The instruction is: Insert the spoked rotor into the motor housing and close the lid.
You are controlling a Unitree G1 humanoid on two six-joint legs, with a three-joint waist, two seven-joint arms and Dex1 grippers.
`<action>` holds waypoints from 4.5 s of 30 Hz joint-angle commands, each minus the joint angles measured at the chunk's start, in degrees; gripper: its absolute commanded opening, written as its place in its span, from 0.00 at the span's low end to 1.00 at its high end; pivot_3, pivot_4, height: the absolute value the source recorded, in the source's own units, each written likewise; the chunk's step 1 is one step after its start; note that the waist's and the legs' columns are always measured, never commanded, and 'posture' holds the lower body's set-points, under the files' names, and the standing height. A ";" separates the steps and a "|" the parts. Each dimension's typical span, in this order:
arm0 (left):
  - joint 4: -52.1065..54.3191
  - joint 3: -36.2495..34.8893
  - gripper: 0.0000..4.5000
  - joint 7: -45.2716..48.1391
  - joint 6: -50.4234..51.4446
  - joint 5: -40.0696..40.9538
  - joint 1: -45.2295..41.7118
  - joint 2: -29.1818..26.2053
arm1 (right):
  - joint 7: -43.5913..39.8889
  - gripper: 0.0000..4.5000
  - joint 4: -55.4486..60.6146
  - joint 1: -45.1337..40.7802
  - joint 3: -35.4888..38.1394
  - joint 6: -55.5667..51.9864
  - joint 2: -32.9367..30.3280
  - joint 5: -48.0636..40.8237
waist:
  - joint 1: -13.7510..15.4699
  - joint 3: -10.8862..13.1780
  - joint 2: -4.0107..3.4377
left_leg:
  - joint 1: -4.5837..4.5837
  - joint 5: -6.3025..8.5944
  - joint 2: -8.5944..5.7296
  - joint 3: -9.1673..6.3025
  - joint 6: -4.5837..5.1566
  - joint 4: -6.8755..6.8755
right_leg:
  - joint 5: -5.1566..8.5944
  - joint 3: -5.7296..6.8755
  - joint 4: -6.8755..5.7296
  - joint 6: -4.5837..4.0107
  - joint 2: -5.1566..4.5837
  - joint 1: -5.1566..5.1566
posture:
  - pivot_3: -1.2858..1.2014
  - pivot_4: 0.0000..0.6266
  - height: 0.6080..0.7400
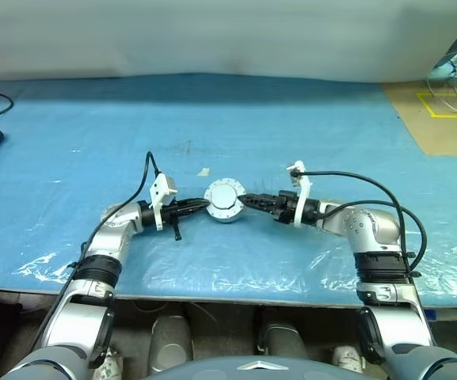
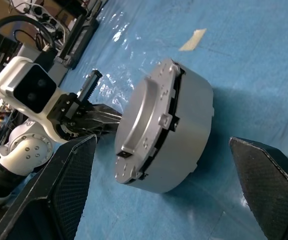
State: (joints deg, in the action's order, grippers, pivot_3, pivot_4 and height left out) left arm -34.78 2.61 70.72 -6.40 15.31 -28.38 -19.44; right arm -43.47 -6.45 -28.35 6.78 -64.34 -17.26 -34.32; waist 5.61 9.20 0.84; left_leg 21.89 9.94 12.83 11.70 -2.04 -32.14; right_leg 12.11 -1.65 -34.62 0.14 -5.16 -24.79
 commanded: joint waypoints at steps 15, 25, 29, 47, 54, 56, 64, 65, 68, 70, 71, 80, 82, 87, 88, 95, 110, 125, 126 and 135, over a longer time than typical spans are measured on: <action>0.09 1.65 0.00 -0.85 0.80 -1.80 1.96 -0.27 | 0.83 0.26 -0.70 -1.03 0.67 0.06 1.33 -3.76 | 0.12 -0.01 -0.01 | 0.02 0.00 -0.03 0.00 -0.01 0.04 | 0.03 0.01 0.02 0.05 -0.03 0.00 | 0.52 0.24 1.00; -1.38 0.81 0.00 -2.35 -0.33 -1.80 1.07 0.33 | 1.50 0.24 -1.07 -0.97 1.11 0.41 1.20 -3.63 | 0.14 -0.01 -0.01 | 0.02 0.00 -0.05 -0.01 -0.01 0.04 | 0.05 0.00 0.02 0.08 -0.08 0.01 | 0.52 0.24 1.00; -1.49 -4.67 0.00 -4.91 1.23 3.99 -1.30 2.76 | 3.44 0.24 -2.66 -2.15 5.00 0.06 2.14 -5.32 | 0.13 0.00 -0.02 | 0.02 0.00 -0.06 -0.01 -0.01 0.03 | 0.05 0.00 -0.01 0.08 -0.11 0.00 | 0.52 0.24 1.00; 6.99 -14.16 0.60 -10.32 28.23 20.02 -1.86 5.64 | 15.71 0.24 -6.96 -10.34 24.11 -1.84 8.03 -20.62 | -0.06 0.05 -0.04 | 0.84 0.04 0.03 -0.03 -0.13 0.03 | 0.03 0.11 -0.12 0.06 0.06 -0.79 | 0.52 0.24 1.00; 11.88 -17.61 0.99 -13.40 41.34 29.09 -0.62 7.82 | 18.77 0.24 -4.15 -11.08 23.08 -2.21 9.69 -24.39 | -0.08 0.06 -0.05 | 0.86 0.04 0.02 -0.03 -0.13 -0.02 | 0.03 0.12 -0.14 0.05 0.05 -0.79 | 0.52 0.24 1.00; 13.36 -17.84 0.99 -13.26 46.51 31.87 -0.12 7.53 | 19.58 0.24 -3.61 -11.01 22.86 -2.26 10.15 -25.17 | -0.08 0.06 -0.05 | 0.87 0.04 0.02 -0.04 -0.13 -0.02 | 0.03 0.13 -0.13 0.06 0.05 -0.79 | 0.52 0.24 1.00; 13.46 -19.93 0.99 -15.42 52.88 35.96 0.34 8.38 | 21.90 0.24 -1.90 -10.11 21.68 -4.23 12.19 -29.11 | -0.07 0.07 -0.05 | 0.88 0.04 0.01 -0.07 -0.14 -0.02 | 0.02 0.14 -0.13 0.07 0.06 -0.79 | 0.52 0.24 1.00; 13.33 -19.90 0.99 -15.47 52.82 35.84 0.31 8.43 | 22.01 0.24 -1.75 -9.95 21.40 -4.40 12.30 -29.30 | -0.06 0.07 -0.05 | 0.88 0.04 0.01 -0.08 -0.14 -0.02 | 0.02 0.14 -0.13 0.07 0.06 -0.79 | 0.52 0.24 1.00; 12.96 -20.19 0.99 -15.90 52.80 36.01 -0.02 8.77 | 22.03 0.24 -1.19 -9.51 20.23 -5.04 12.38 -29.52 | -0.06 0.07 -0.05 | 0.90 0.04 0.00 -0.10 -0.14 -0.02 | -0.01 0.15 -0.13 0.11 0.06 -0.79 | 0.52 0.24 1.00; 12.75 -20.46 0.99 -16.27 52.75 36.25 -0.33 8.96 | 22.00 0.24 -0.72 -9.16 19.48 -5.51 12.40 -29.77 | -0.09 0.07 -0.05 | 0.92 0.04 0.00 -0.13 -0.14 -0.02 | -0.05 0.15 -0.13 0.19 0.06 -0.79 | 0.52 0.24 1.00; 12.61 -20.66 0.99 -16.46 52.80 36.47 -0.55 9.08 | 21.96 0.24 -0.36 -8.86 18.85 -5.80 12.43 -29.78 | -0.09 0.07 -0.05 | 0.92 0.04 0.00 -0.14 -0.14 -0.02 | -0.07 0.15 -0.12 0.22 0.06 -0.79 | 0.52 0.24 1.00; 13.52 -22.53 0.99 -18.54 54.56 39.23 -0.72 11.00 | 21.34 0.24 1.74 -6.73 14.94 -6.04 12.18 -29.36 | -0.10 0.07 -0.05 | 1.00 0.04 -0.03 -0.20 -0.15 -0.08 | -0.11 0.14 -0.13 0.28 0.05 -0.79 | 0.52 0.24 1.00; 13.69 -22.06 0.99 -18.15 54.82 39.15 -0.62 10.98 | 21.06 0.24 2.58 -6.03 13.65 -6.13 12.02 -29.03 | -0.12 0.07 -0.05 | 1.00 0.04 -0.02 -0.22 -0.14 -0.08 | -0.11 0.15 -0.13 0.29 0.05 -0.79 | 0.52 0.24 1.00; 15.08 -20.60 0.99 -15.67 54.76 38.93 0.46 11.37 | 21.04 0.24 3.62 -5.13 12.13 -5.97 12.15 -29.45 | -0.10 0.07 -0.05 | 1.00 0.04 -0.03 -0.26 -0.14 -0.10 | -0.11 0.15 -0.14 0.29 0.05 -0.76 | 0.52 0.24 1.00; 15.40 -20.33 0.99 -15.06 54.69 38.85 0.75 11.38 | 20.96 0.24 3.84 -5.04 11.79 -5.94 12.15 -29.49 | -0.12 0.07 -0.05 | 1.00 0.04 -0.05 -0.26 -0.14 -0.11 | -0.11 0.15 -0.14 0.29 0.05 -0.76 | 0.52 0.24 1.00; 15.98 -21.62 0.86 -14.65 54.60 40.06 2.08 11.71 | 20.73 0.24 3.70 -5.06 10.72 -5.39 11.89 -29.14 | -0.13 0.07 -0.05 | 0.98 0.03 -0.03 -0.31 -0.14 -0.15 | -0.11 0.15 -0.17 0.29 0.05 -0.72 | 0.52 0.24 1.00; 9.47 -23.23 0.60 -17.03 49.90 38.25 -0.47 11.57 | 18.19 0.40 2.91 -4.84 9.54 -0.36 9.90 -25.77 | -0.10 0.07 -0.05 | 0.96 0.03 -0.05 -0.51 -0.14 -0.33 | -0.12 0.15 -0.19 0.30 0.05 -0.49 | 0.52 0.24 1.00; -5.75 -30.88 0.60 -32.44 30.21 31.05 -7.50 11.84 | 18.37 0.76 -5.16 -8.12 9.92 14.63 5.87 -14.46 | -0.13 0.06 -0.04 | 0.97 0.03 -0.04 -0.64 -0.13 -0.54 | -0.16 0.16 -0.24 0.37 0.07 -0.37 | 0.52 0.24 1.00; -7.19 -31.61 0.60 -33.22 29.41 30.94 -8.24 11.60 | 18.18 0.76 -5.08 -7.83 9.70 14.70 5.85 -14.18 | -0.15 0.06 -0.04 | 0.96 0.03 -0.04 -0.67 -0.13 -0.54 | -0.16 0.17 -0.29 0.37 0.07 -0.36 | 0.52 0.24 1.00; -21.61 -37.49 0.60 -40.97 16.19 28.96 -16.89 7.56 | 17.96 0.76 -4.28 -6.51 9.39 14.55 6.43 -13.18 | -0.37 0.06 -0.04 | 0.68 0.03 -0.03 -0.70 -0.13 -0.64 | -0.15 0.18 -0.34 0.35 0.06 -0.19 | 0.52 0.24 1.00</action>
State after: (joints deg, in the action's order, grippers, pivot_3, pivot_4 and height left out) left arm -55.14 -32.33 30.85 13.33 43.91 -43.61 -9.85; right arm -24.93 -12.76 -34.85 16.00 -50.36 -10.81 -47.19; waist 5.24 9.27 0.80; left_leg 22.51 9.97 12.79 11.00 -2.17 -32.79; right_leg 11.96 -1.47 -34.97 0.48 -5.09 -24.96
